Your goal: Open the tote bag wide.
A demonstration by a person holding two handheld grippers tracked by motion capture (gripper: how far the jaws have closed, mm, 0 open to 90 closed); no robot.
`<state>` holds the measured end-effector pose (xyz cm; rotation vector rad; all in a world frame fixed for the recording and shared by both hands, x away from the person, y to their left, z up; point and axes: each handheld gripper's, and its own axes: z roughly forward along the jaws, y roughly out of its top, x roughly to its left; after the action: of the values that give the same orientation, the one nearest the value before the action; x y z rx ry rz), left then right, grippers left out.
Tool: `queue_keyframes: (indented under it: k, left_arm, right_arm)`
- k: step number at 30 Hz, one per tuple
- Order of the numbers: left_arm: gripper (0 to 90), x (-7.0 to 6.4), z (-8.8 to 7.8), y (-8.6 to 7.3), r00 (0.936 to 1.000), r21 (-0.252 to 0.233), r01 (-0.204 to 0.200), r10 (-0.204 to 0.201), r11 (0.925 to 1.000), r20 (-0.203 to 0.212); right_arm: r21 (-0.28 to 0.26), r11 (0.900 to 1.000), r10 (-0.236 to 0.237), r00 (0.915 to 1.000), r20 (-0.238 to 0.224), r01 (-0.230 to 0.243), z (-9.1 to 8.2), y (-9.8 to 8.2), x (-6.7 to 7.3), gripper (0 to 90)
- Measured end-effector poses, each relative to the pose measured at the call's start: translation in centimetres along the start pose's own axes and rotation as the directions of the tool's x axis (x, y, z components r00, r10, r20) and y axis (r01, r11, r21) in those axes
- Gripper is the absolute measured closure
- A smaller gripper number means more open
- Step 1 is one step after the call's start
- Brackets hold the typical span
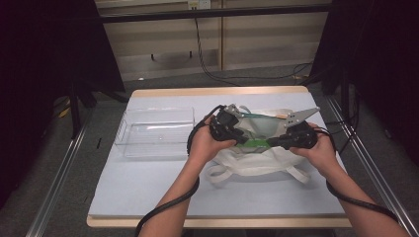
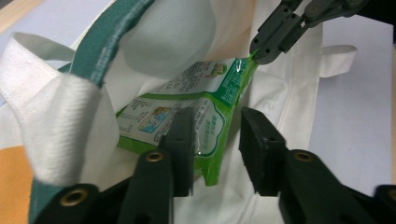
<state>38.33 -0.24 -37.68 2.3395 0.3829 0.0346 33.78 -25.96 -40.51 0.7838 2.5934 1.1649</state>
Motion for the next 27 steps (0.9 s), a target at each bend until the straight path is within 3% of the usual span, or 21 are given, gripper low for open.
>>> queue_keyframes:
  k: [4,15,27]
  left_arm:
    - [52.9,-0.4,0.3,0.1,0.9995,0.015,-0.031,0.031,0.9994,0.010]
    - [52.4,-1.2,1.9,0.3,0.9907,0.094,-0.135,0.136,0.9864,-0.005]
    - [42.3,-1.3,1.8,0.9,0.9844,0.095,-0.172,0.175,0.9805,-0.021]
  right_arm:
    - [-0.008,1.000,-0.009,1.0000,-0.002,0.009,-0.2,0.4,0.2,90.0]
    - [-0.019,1.000,-0.026,0.9996,-0.015,0.025,-0.6,0.9,0.4,90.0]
    - [-0.028,0.999,-0.036,0.9992,-0.016,0.035,-1.4,0.8,0.4,90.0]
